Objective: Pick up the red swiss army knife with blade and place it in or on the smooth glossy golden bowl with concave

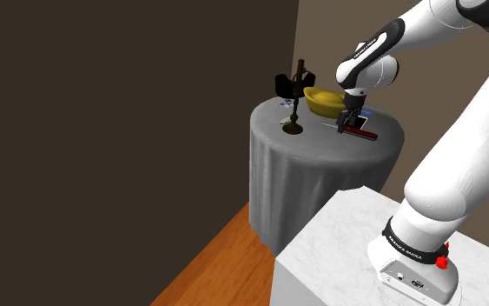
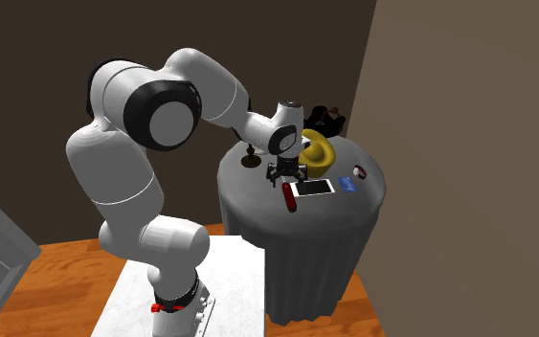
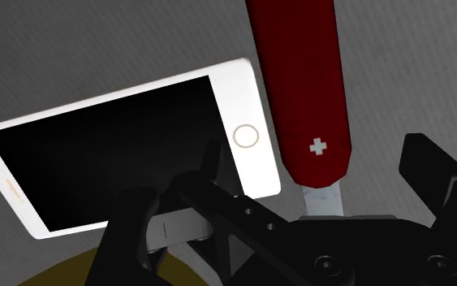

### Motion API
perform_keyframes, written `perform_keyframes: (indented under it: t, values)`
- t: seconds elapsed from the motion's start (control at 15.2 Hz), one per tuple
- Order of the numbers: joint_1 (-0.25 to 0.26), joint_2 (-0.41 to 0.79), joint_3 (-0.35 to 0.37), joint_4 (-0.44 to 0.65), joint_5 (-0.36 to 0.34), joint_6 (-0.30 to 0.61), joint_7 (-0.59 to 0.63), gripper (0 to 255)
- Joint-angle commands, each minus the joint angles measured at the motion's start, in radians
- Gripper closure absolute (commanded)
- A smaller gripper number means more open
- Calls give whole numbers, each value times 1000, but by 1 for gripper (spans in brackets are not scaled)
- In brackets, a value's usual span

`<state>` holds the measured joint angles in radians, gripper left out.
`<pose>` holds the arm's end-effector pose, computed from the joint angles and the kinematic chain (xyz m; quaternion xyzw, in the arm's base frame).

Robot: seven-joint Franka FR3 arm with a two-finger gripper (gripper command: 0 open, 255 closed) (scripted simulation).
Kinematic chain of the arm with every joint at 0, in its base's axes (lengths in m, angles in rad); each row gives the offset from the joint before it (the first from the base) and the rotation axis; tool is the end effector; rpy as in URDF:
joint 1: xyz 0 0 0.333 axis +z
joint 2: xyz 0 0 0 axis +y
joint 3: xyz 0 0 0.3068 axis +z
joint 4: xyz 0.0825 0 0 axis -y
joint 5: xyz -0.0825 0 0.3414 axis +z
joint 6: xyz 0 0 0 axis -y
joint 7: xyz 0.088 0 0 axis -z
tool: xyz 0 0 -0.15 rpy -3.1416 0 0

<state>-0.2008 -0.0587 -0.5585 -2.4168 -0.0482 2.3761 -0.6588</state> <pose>0.3289 -0.3133 0.3080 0.9995 -0.0326 0.0029 0.0041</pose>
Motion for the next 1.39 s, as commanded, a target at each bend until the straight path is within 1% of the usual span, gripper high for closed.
perform_keyframes:
  t: [0.0, 0.59, 1.32]
  values:
    - [0, 0, 0, 0, 0, 0, 0, 255]
    - [0, 0, 0, 0, 0, 0, 0, 255]
    - [-7, -107, 18, 64, -61, -159, 47, 255]
